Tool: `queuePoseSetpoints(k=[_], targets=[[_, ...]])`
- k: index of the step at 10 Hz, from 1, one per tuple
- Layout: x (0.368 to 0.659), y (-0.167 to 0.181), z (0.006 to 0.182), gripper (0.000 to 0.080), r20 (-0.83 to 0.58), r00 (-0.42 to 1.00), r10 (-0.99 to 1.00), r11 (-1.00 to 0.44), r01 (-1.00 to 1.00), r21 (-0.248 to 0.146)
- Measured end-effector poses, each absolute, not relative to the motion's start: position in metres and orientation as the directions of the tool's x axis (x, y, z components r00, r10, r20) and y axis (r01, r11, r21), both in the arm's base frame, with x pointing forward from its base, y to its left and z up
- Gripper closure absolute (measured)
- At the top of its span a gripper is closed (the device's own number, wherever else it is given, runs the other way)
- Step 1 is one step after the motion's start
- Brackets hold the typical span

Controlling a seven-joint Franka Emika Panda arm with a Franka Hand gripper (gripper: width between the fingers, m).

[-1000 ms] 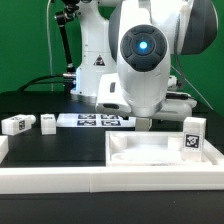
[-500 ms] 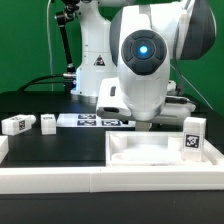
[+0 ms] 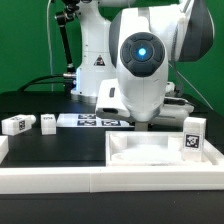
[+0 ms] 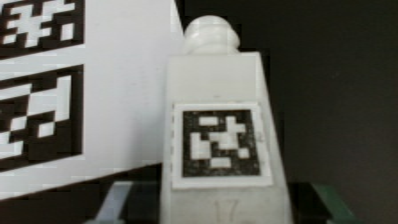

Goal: Assemble square table

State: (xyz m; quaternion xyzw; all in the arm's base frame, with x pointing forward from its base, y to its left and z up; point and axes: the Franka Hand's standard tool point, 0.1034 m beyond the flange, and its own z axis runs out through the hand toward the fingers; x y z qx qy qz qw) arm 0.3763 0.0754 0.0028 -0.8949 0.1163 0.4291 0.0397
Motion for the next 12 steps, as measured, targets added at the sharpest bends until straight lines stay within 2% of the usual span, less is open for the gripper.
queuePoseSetpoints(k=[4,6,8,10,12], targets=[[0.379,0.072,0.004,0.0511,-0.775,0.608,-0.172,-0.969,-0.244,0.024],[0.401,0.053,0.032,0.0511,-0.777,0.617,-0.123,-0.974,-0.224,-0.024],[0.416,0.042,0.049,0.0511,-0.752,0.647,-0.123,-0.972,-0.231,-0.039],[0.417,0.043,0.044,0.0509,-0.730,0.671,-0.129,-0.973,-0.229,-0.039],[0.430,0.041,0.040,0.0509,-0.627,0.765,-0.149,-0.973,-0.227,-0.046]])
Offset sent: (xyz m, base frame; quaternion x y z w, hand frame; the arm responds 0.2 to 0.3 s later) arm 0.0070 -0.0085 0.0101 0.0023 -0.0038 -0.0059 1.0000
